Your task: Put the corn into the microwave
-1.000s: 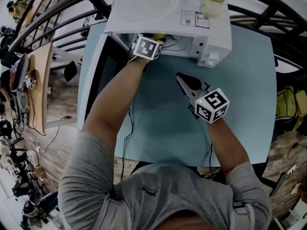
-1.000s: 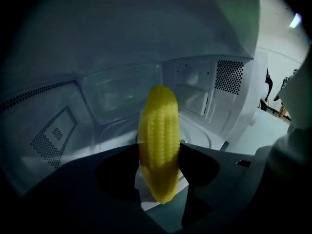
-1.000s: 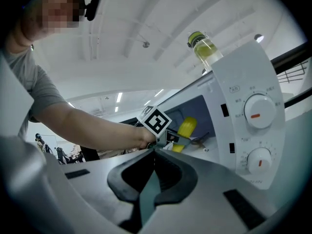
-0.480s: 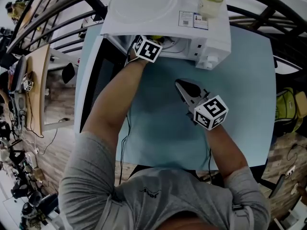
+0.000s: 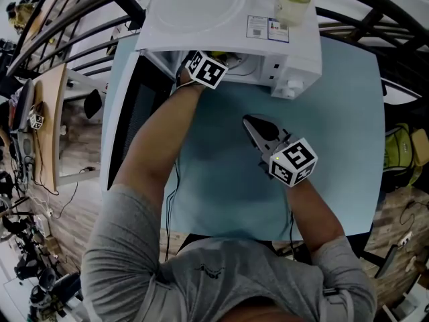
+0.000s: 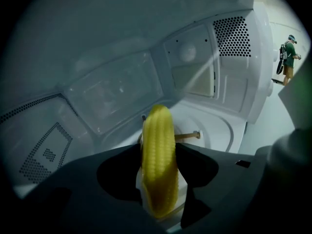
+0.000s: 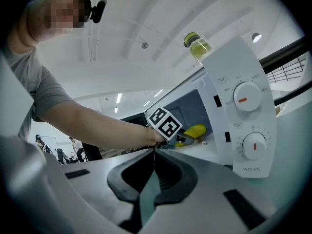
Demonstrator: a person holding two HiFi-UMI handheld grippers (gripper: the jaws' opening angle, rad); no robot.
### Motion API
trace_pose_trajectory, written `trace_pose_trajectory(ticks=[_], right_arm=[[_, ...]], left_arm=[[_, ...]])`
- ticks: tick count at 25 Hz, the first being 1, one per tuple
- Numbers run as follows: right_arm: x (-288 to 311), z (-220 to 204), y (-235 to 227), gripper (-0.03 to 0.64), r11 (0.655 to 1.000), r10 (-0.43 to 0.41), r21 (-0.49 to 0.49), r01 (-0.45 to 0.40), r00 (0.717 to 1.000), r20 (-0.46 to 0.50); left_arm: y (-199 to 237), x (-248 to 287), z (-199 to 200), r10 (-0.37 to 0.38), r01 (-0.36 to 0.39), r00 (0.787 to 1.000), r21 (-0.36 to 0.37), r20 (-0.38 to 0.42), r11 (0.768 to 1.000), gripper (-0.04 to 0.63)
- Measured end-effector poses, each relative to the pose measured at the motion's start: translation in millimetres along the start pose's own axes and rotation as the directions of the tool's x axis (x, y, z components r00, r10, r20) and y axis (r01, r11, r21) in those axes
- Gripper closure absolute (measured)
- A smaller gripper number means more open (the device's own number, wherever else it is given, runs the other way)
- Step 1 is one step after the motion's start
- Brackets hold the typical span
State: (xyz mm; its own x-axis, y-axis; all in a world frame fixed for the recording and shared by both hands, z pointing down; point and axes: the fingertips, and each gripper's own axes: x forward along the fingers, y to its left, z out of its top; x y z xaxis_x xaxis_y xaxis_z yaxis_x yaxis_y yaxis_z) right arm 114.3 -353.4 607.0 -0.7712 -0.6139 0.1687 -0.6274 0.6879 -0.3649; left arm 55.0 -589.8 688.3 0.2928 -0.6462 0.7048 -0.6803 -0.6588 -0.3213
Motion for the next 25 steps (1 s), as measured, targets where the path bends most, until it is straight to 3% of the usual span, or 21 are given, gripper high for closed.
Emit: trace_pose_trajectory(ticks=[25], right_arm=[[9.1, -3.6, -0.2, 0.598, 1.0, 0.0, 0.003, 0.0, 1.0, -0.002]], left_arm=[[5.4, 4.1, 0.3, 0.024, -0.021, 0.999, -0.062, 0.041, 0.998, 0.357]])
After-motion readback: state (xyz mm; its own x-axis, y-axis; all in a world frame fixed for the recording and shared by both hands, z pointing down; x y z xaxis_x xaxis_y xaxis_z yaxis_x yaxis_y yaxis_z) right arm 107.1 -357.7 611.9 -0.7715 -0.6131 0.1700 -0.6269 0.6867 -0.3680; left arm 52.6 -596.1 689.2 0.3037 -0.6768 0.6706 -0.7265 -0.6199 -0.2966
